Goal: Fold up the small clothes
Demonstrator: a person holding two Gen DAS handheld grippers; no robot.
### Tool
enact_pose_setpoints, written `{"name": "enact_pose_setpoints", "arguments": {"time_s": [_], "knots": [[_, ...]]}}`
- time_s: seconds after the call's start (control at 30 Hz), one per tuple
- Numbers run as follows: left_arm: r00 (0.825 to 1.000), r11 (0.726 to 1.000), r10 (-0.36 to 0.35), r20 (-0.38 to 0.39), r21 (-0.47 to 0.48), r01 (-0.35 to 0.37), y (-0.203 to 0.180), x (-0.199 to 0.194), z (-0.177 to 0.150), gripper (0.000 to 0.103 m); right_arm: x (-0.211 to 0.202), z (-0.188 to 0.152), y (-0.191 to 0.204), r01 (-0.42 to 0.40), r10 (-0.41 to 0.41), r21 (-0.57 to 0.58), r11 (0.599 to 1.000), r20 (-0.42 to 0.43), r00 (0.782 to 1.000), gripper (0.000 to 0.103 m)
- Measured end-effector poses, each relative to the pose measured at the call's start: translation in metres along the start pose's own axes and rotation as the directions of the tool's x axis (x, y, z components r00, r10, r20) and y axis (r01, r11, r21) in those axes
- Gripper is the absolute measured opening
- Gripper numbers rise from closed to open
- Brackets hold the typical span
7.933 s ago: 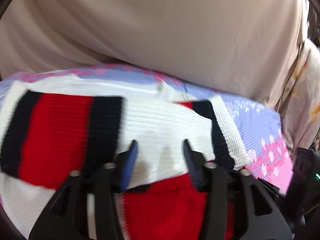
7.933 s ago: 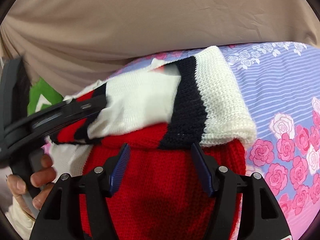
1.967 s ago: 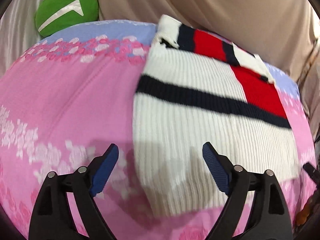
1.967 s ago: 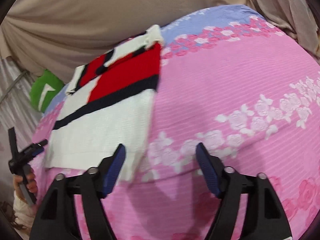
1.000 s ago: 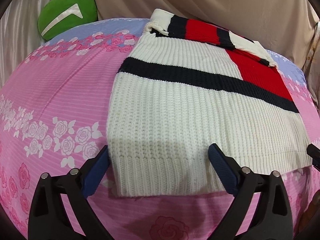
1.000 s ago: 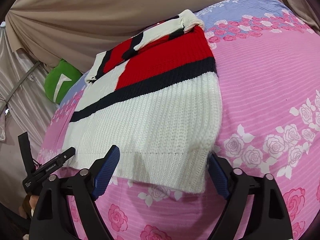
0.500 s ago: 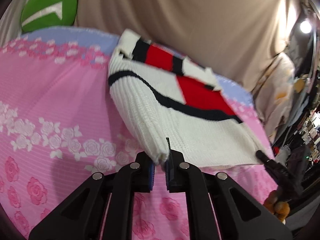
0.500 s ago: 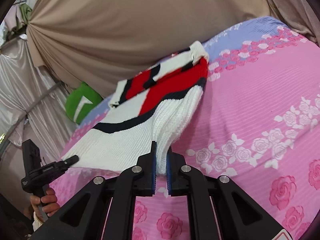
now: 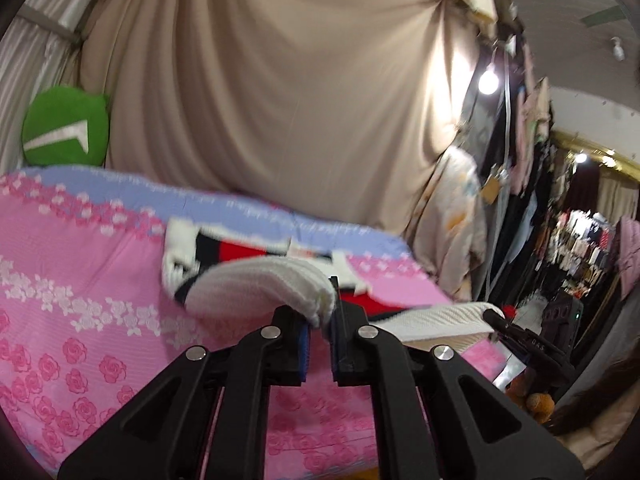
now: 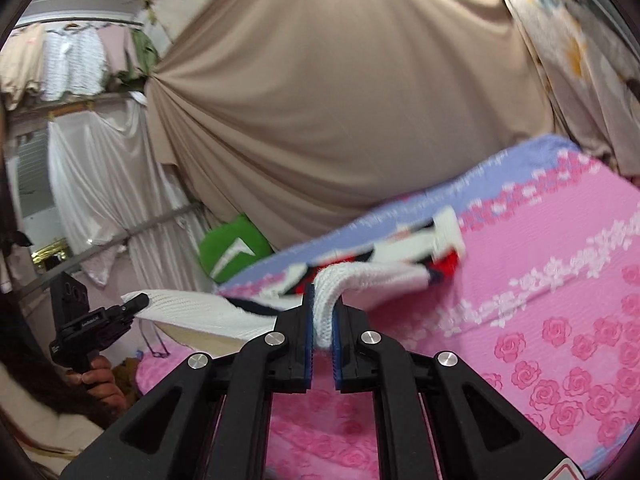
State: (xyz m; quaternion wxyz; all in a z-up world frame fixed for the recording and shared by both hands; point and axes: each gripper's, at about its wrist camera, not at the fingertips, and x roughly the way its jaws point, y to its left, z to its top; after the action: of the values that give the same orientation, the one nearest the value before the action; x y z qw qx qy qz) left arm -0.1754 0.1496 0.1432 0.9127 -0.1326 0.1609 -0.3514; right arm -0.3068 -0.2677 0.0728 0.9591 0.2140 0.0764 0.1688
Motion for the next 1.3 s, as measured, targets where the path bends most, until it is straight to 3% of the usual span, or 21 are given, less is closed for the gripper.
{"name": "enact_pose_setpoints", "arguments": {"time_s": [0.13,0.23,0.3,0.43,0.53,0.67,0.8,0.83,0.9,0.97,1.0,1.03,1.07,1.13,1.2,1.3], "knots": [[0.997,0.999,-0.003,0.072,0.045,0.000,-0.009,-0.015,0.022,0.007,-0.010,0.025,0.026,-0.051,0.056,-0.064,0.997,0.080,0.995,0.007],[0.998,0.998,0.019,0.066,0.062,-0.023,0.001,0.010,0.047,0.007,0.016,0.049,0.022,-0.058,0.066,-0.084,0.995,0.096,0.993,0.007],[0.997,0.996,0.058,0.056,0.069,-0.062,0.016,0.042,0.064,0.008,0.052,0.069,0.001,-0.027,0.033,-0.074,0.997,0.081,0.996,0.007],[0.988,0.989,0.140,-0.060,0.056,-0.137,0.058,0.139,0.088,0.009,0.139,0.092,-0.053,0.051,-0.051,-0.016,0.999,-0.001,0.999,0.007],[0.961,0.974,0.223,-0.164,0.064,-0.215,0.093,0.221,0.088,0.009,0.209,0.095,-0.096,0.113,-0.111,0.028,0.993,-0.079,0.991,0.007],[0.912,0.946,0.325,-0.250,0.080,-0.315,0.135,0.301,0.072,0.011,0.286,0.081,-0.143,0.234,-0.215,0.067,0.970,-0.210,0.954,0.007],[0.853,0.929,0.364,-0.374,0.076,-0.364,0.176,0.356,0.045,0.013,0.344,0.053,-0.187,0.344,-0.275,0.125,0.931,-0.379,0.883,0.008],[0.844,0.929,0.359,-0.398,0.065,-0.365,0.183,0.361,0.042,0.015,0.349,0.051,-0.191,0.356,-0.276,0.136,0.925,-0.405,0.872,0.012],[0.846,0.931,0.337,-0.414,0.012,-0.365,0.199,0.362,0.037,0.022,0.341,0.057,-0.189,0.345,-0.272,0.145,0.927,-0.372,0.888,0.016],[0.870,0.933,0.318,-0.378,-0.041,-0.359,0.203,0.346,0.043,0.028,0.320,0.069,-0.183,0.351,-0.300,0.143,0.925,-0.291,0.908,0.045],[0.882,0.933,0.311,-0.354,-0.061,-0.354,0.203,0.335,0.047,0.038,0.304,0.077,-0.179,0.359,-0.319,0.147,0.922,-0.241,0.917,0.051],[0.889,0.930,0.322,-0.327,-0.068,-0.362,0.198,0.323,0.054,0.056,0.287,0.084,-0.174,0.359,-0.327,0.153,0.921,-0.198,0.924,0.058],[0.897,0.923,0.350,-0.270,-0.065,-0.380,0.191,0.302,0.062,0.065,0.272,0.089,-0.168,0.342,-0.314,0.152,0.927,-0.179,0.932,0.058],[0.907,0.921,0.372,-0.196,-0.041,-0.387,0.176,0.266,0.074,0.087,0.240,0.085,-0.152,0.342,-0.319,0.110,0.933,-0.186,0.929,0.058],[0.895,0.911,0.406,-0.187,0.004,-0.412,0.163,0.230,0.074,0.091,0.215,0.065,-0.140,0.367,-0.342,0.073,0.927,-0.232,0.910,0.060],[0.858,0.904,0.406,-0.314,0.002,-0.427,0.162,0.200,0.047,0.091,0.186,0.021,-0.126,0.382,-0.351,0.038,0.923,-0.319,0.880,0.061]]}}
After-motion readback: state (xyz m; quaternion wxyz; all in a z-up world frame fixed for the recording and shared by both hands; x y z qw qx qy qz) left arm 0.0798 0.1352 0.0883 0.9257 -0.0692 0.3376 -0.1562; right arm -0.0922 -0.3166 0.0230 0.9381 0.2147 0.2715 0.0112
